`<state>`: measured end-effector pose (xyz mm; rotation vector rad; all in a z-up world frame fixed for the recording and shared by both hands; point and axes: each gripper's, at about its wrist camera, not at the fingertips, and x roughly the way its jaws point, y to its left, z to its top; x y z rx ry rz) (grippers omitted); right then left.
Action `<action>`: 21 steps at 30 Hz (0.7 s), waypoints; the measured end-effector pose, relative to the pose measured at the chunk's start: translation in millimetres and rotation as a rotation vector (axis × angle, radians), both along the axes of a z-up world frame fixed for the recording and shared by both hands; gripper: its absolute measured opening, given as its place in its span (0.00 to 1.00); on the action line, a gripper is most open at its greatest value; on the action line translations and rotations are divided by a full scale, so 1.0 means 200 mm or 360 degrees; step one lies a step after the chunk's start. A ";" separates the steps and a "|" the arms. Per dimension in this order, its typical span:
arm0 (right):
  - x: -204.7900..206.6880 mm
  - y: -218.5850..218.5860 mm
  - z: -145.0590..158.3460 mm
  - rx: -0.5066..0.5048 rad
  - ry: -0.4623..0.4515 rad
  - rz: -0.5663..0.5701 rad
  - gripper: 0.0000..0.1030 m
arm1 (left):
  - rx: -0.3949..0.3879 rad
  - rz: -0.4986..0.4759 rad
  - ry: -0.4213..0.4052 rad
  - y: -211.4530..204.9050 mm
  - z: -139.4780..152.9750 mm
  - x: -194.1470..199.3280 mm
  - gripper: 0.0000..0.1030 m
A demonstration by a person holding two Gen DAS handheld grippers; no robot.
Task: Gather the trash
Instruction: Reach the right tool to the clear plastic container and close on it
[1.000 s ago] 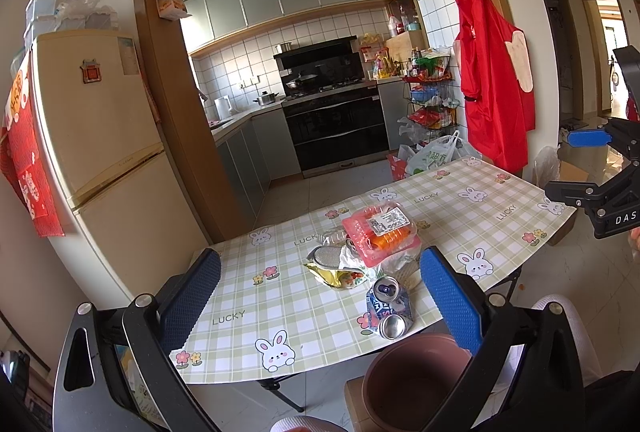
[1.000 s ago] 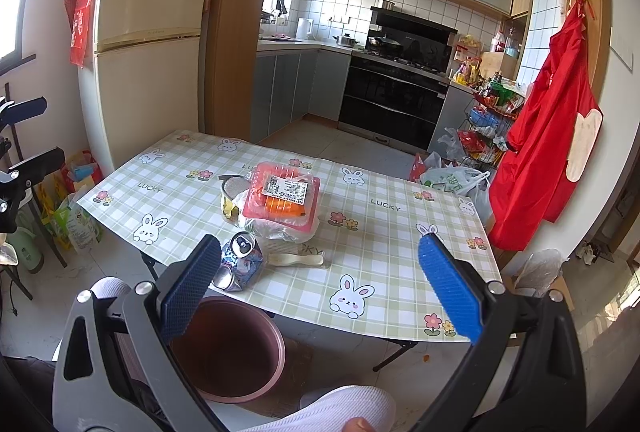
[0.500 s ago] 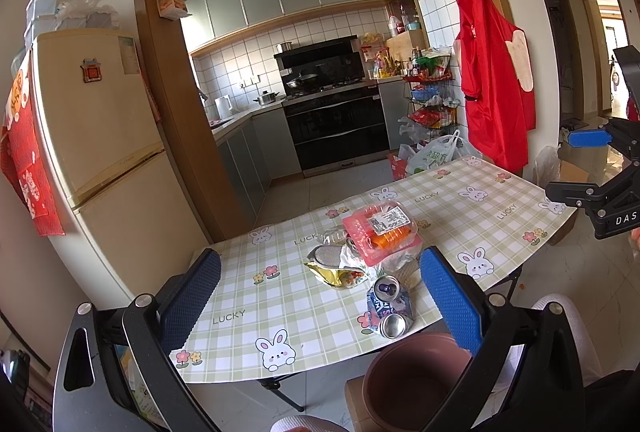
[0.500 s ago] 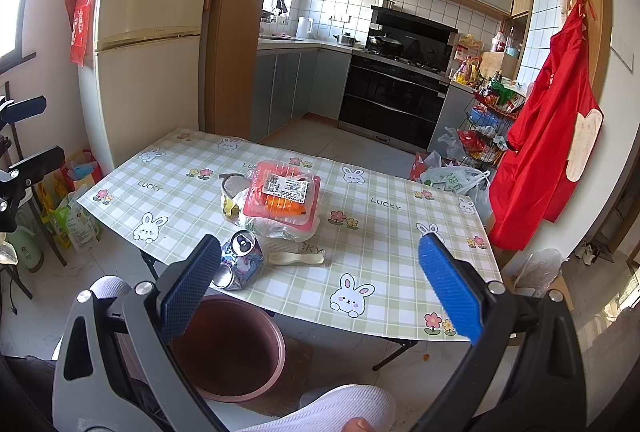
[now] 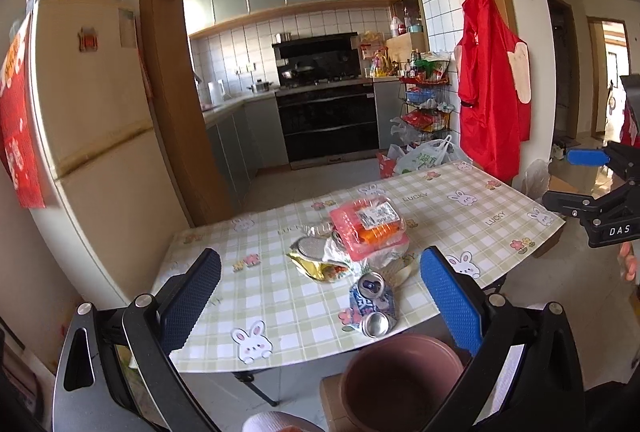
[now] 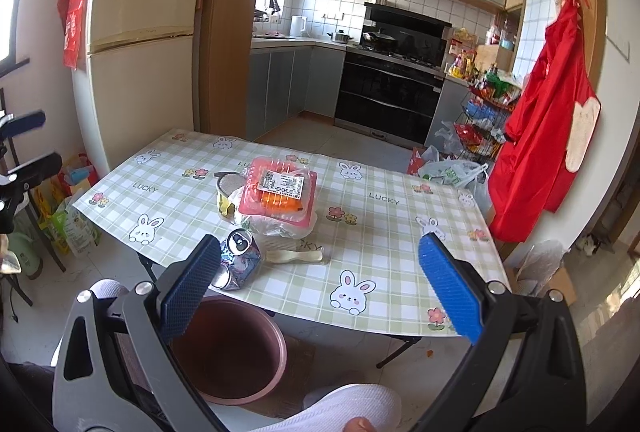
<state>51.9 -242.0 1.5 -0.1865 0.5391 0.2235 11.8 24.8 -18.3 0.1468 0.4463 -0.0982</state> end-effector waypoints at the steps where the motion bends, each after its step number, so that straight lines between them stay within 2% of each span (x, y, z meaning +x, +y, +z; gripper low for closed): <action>1: 0.01 0.00 -0.04 0.0025 0.0022 -0.0007 0.95 | -0.0058 -0.0004 0.0051 0.03 -0.04 0.03 0.95; 4: 0.08 -0.01 -0.19 0.0115 0.0141 -0.0013 0.95 | -0.0153 -0.0019 0.0146 0.09 -0.16 0.09 0.95; 8: 0.16 -0.02 -0.40 0.0241 0.0265 -0.0006 0.95 | -0.0138 0.0013 0.0236 0.08 -0.34 0.18 0.95; 12: 0.24 -0.01 -0.56 0.0338 0.0374 -0.0018 0.95 | -0.0198 0.0028 0.0360 0.09 -0.52 0.27 0.95; 17: 0.33 0.03 -0.70 0.0380 0.0425 0.0017 0.95 | -0.0267 0.0032 0.0487 0.10 -0.70 0.38 0.95; 21: 0.42 0.04 -0.76 0.0393 0.0434 0.0016 0.95 | -0.0273 0.0051 0.0519 0.10 -0.79 0.47 0.95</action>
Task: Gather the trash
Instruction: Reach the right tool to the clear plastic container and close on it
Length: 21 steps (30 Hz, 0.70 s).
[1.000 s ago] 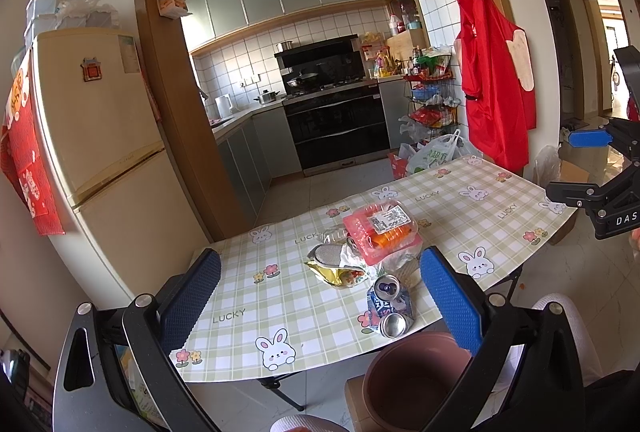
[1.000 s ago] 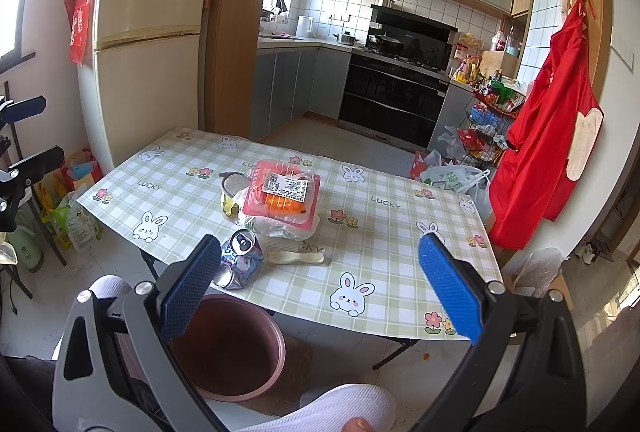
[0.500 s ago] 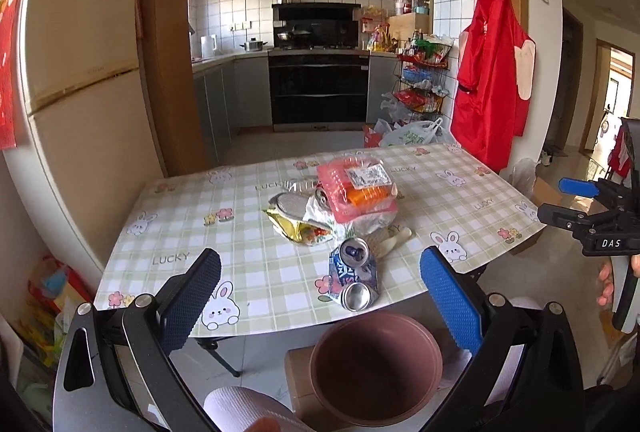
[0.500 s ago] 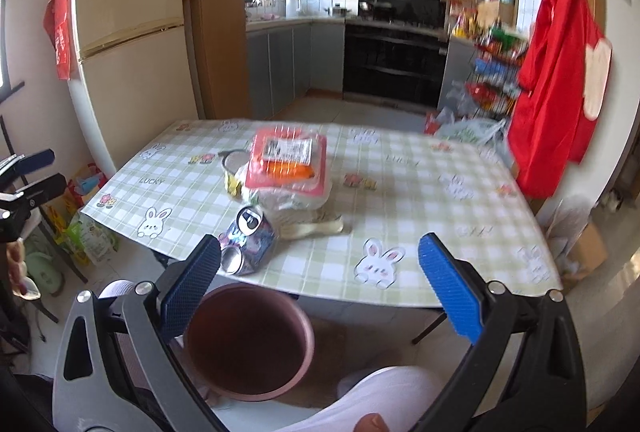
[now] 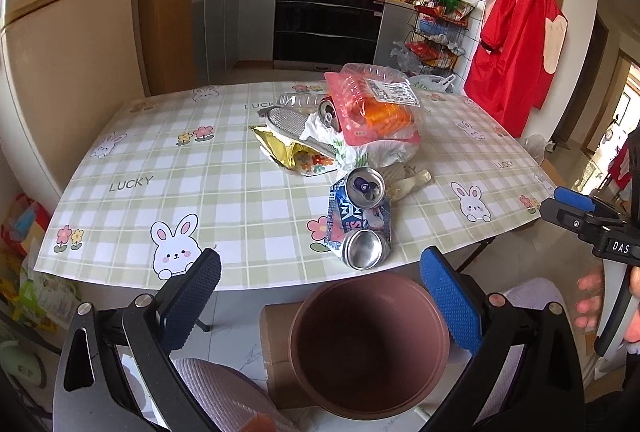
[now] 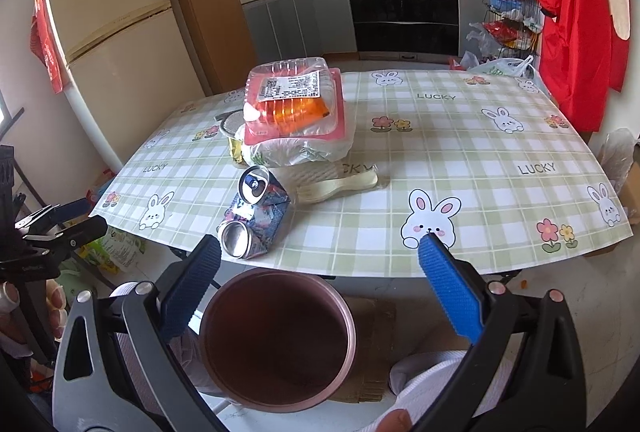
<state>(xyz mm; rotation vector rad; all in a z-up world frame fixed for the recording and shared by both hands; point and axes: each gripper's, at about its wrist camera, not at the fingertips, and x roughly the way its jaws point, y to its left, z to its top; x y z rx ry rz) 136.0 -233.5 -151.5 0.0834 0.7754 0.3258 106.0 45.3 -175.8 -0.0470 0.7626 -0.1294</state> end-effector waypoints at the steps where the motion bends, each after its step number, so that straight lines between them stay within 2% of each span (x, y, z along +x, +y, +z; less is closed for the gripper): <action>1: 0.02 0.00 -0.01 -0.0007 -0.0006 -0.0002 0.95 | 0.0012 0.0012 0.0000 0.01 -0.02 0.02 0.95; 7: 0.17 0.07 -0.03 -0.0124 -0.0065 0.0008 0.95 | 0.0033 0.0078 0.0031 0.07 -0.07 0.08 0.95; 11: 0.25 0.21 -0.05 -0.0276 -0.0114 0.0066 0.95 | 0.0010 0.0133 0.0045 0.13 -0.09 0.11 0.95; 14: 0.33 0.32 -0.08 -0.0361 -0.0099 0.0140 0.95 | -0.0007 0.0178 0.0048 0.18 -0.10 0.14 0.95; 17: 0.42 0.45 -0.09 -0.0418 -0.0104 0.0191 0.95 | -0.0007 0.0235 0.0035 0.24 -0.11 0.15 0.95; 21: 0.56 0.59 -0.04 -0.0421 -0.0161 0.0120 0.95 | -0.0055 0.0309 0.0019 0.32 -0.11 0.16 0.95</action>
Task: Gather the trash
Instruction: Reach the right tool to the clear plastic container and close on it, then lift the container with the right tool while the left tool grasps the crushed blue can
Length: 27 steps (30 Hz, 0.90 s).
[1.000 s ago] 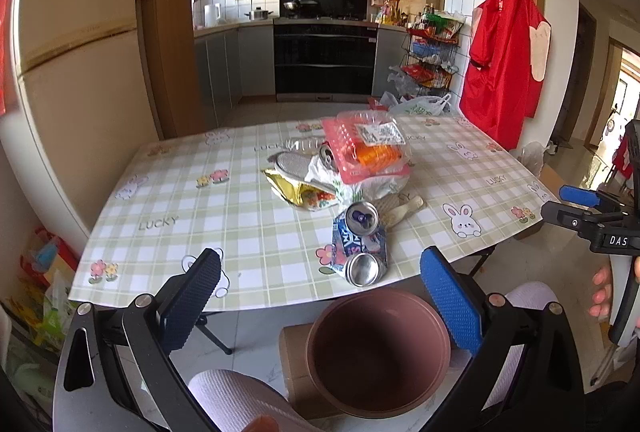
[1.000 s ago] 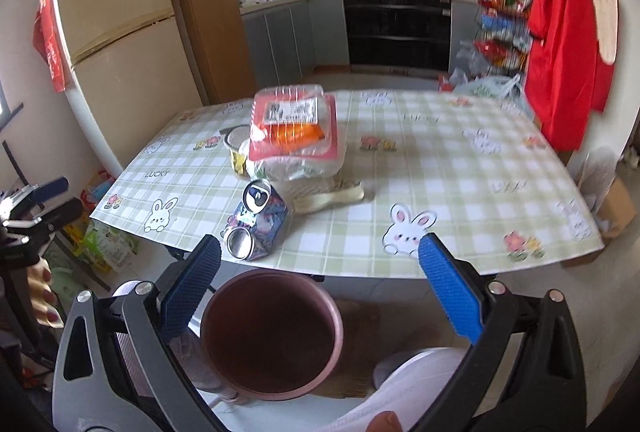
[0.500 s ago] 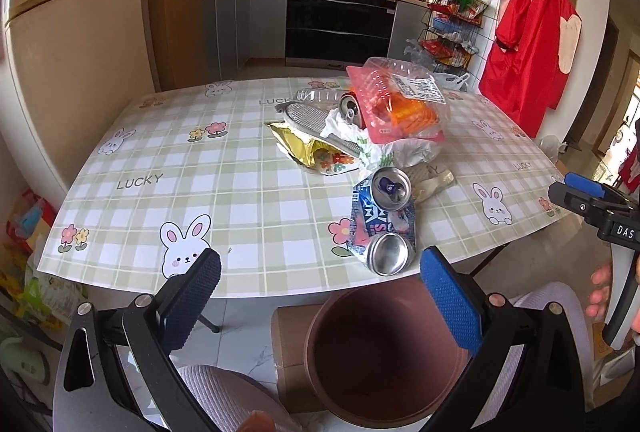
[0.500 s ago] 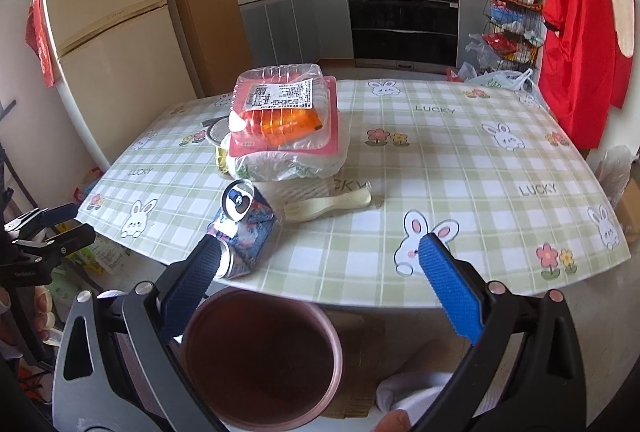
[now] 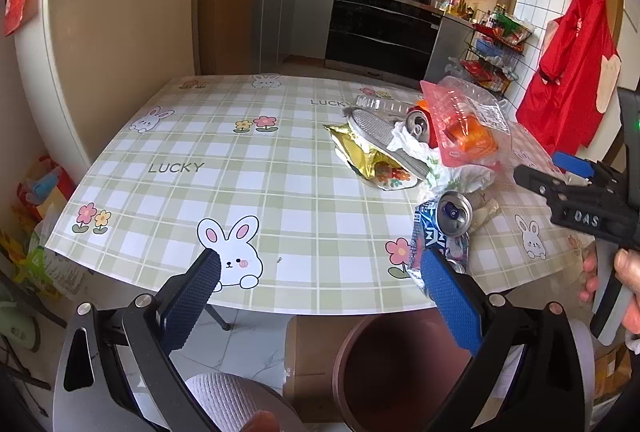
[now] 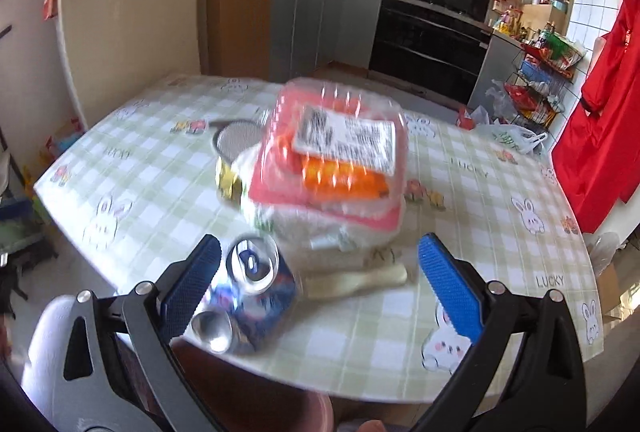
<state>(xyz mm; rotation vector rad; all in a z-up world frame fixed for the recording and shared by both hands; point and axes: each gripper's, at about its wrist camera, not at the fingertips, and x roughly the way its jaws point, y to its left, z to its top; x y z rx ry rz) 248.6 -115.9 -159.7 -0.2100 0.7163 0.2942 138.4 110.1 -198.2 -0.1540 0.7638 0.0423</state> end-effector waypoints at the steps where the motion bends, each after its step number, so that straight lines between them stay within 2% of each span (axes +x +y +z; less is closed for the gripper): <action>1: 0.05 0.04 0.01 0.0017 -0.0008 -0.0035 0.95 | -0.0002 0.0011 -0.0005 0.02 0.00 0.00 0.95; 5: 0.20 0.21 0.03 0.0023 -0.0046 -0.0132 0.95 | 0.0014 0.0065 -0.0013 0.09 -0.02 0.00 0.95; 11: 0.40 0.45 -0.09 -0.0297 -0.0060 -0.0328 0.95 | -0.0016 0.0186 -0.0013 0.24 -0.04 -0.04 0.95; 18: 0.58 0.47 -0.28 -0.0563 0.0025 -0.0533 0.95 | -0.0047 0.0237 -0.0002 0.32 -0.08 -0.06 0.95; 20: 0.60 0.45 -0.28 -0.0544 0.0039 -0.0522 0.95 | -0.0061 0.0220 -0.0008 0.32 -0.09 -0.06 0.95; 21: 0.60 0.44 -0.28 -0.0527 0.0038 -0.0494 0.92 | -0.0064 0.0215 -0.0008 0.32 -0.10 -0.06 0.95; 23: 0.59 0.39 -0.25 -0.0470 0.0049 -0.0458 0.78 | -0.0082 0.0206 0.0001 0.31 -0.12 -0.05 0.95; 27: 0.56 0.26 -0.17 -0.0274 0.0097 -0.0467 0.68 | -0.0114 0.0190 -0.0003 0.29 -0.13 -0.03 0.95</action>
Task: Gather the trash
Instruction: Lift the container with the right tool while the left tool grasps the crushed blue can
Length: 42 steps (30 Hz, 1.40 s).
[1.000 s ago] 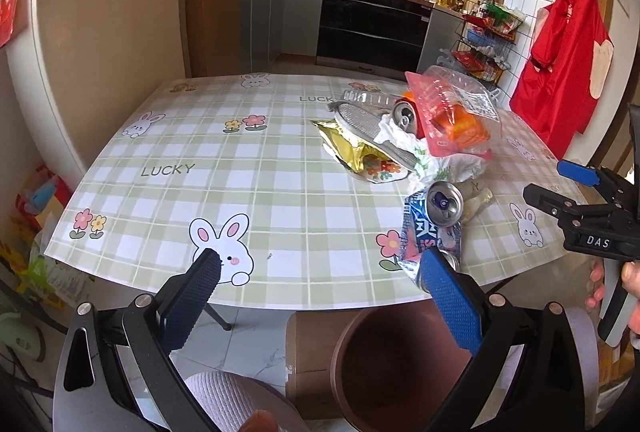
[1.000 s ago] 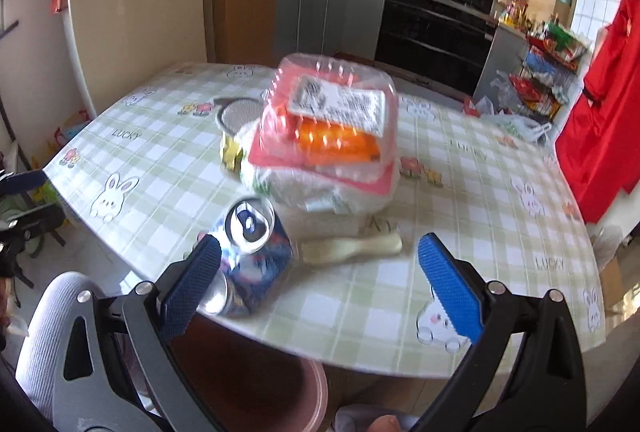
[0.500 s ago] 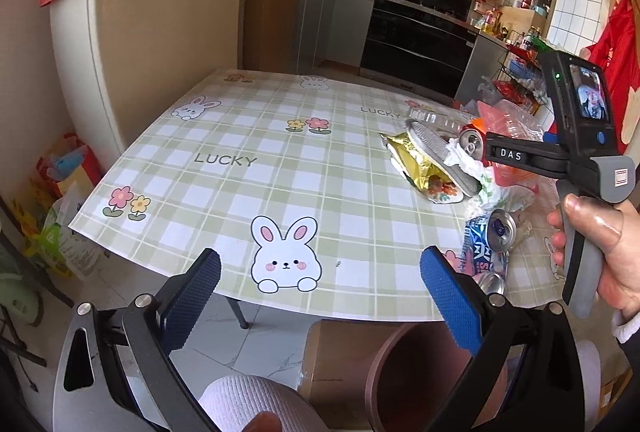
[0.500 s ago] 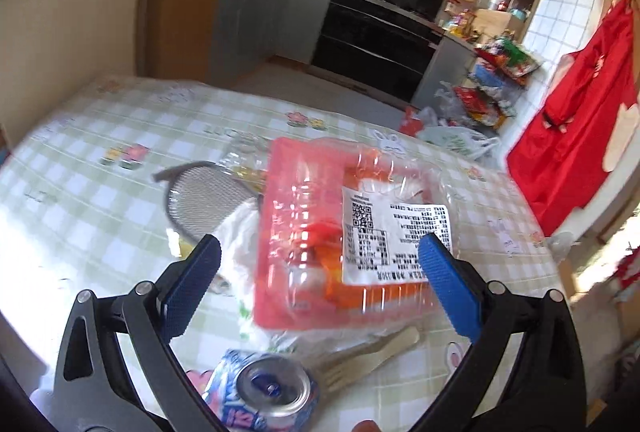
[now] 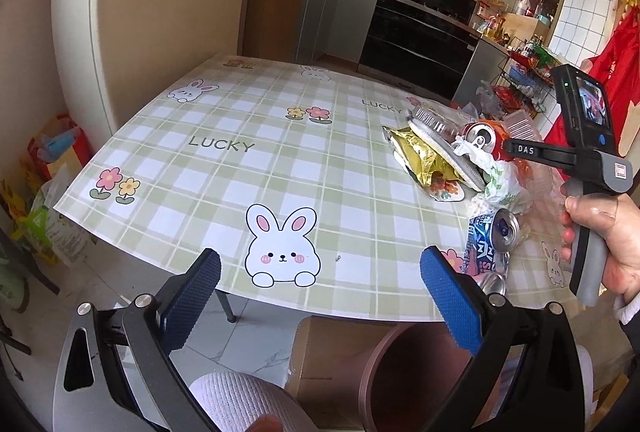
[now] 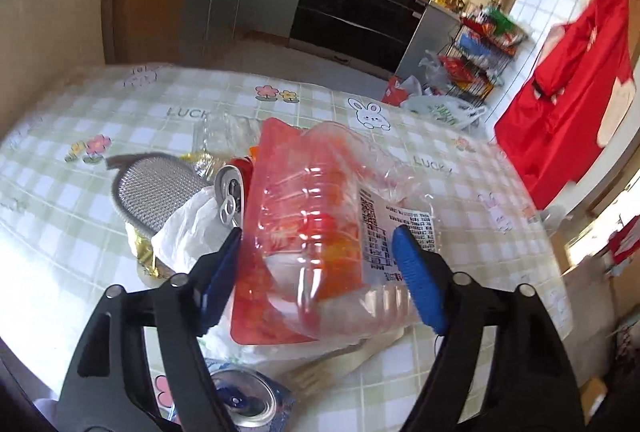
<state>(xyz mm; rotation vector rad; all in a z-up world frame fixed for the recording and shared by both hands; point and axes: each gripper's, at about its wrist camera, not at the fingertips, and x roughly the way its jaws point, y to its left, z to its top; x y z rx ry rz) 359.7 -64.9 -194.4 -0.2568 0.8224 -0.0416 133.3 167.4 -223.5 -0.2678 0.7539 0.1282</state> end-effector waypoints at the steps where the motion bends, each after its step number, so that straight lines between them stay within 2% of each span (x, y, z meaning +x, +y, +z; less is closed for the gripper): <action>1: -0.01 -0.05 0.02 0.0057 0.0001 -0.0009 0.66 | 0.0002 -0.0008 -0.0002 -0.01 0.00 0.01 0.95; 6: -0.05 -0.27 0.09 0.0298 0.0009 -0.0053 0.56 | 0.0014 -0.0075 -0.0011 -0.10 0.02 0.03 0.95; 12: -0.16 -0.62 0.11 0.0637 0.0004 -0.0146 0.54 | 0.0048 -0.0164 -0.0009 -0.24 0.03 0.05 0.95; 16: -0.26 -0.81 0.11 0.0851 -0.0063 -0.0181 0.54 | 0.0036 -0.0245 0.0006 -0.34 0.03 0.09 0.95; 20: -0.38 -0.95 0.07 0.0921 -0.0108 -0.0197 0.54 | 0.0043 -0.0347 0.0028 -0.46 0.01 0.13 0.94; 24: -0.45 -1.06 -0.01 0.1036 -0.0123 -0.0214 0.54 | 0.0070 -0.0470 0.0078 -0.61 -0.02 0.19 0.88; 28: -0.50 -1.14 -0.03 0.1113 -0.0167 -0.0192 0.55 | 0.0078 -0.0556 0.0129 -0.75 -0.06 0.28 0.86; 34: -0.53 -1.24 -0.06 0.1272 -0.0109 -0.0133 0.59 | 0.0082 -0.0598 0.0183 -0.85 -0.10 0.40 0.86; 39: -0.56 -1.30 -0.10 0.1372 -0.0095 -0.0128 0.56 | -0.0021 -0.0584 0.0223 -0.87 -0.12 0.52 0.86; 42: -0.58 -1.31 -0.10 0.1385 -0.0101 -0.0108 0.56 | 0.0051 -0.0604 0.0238 -0.94 -0.15 0.59 0.86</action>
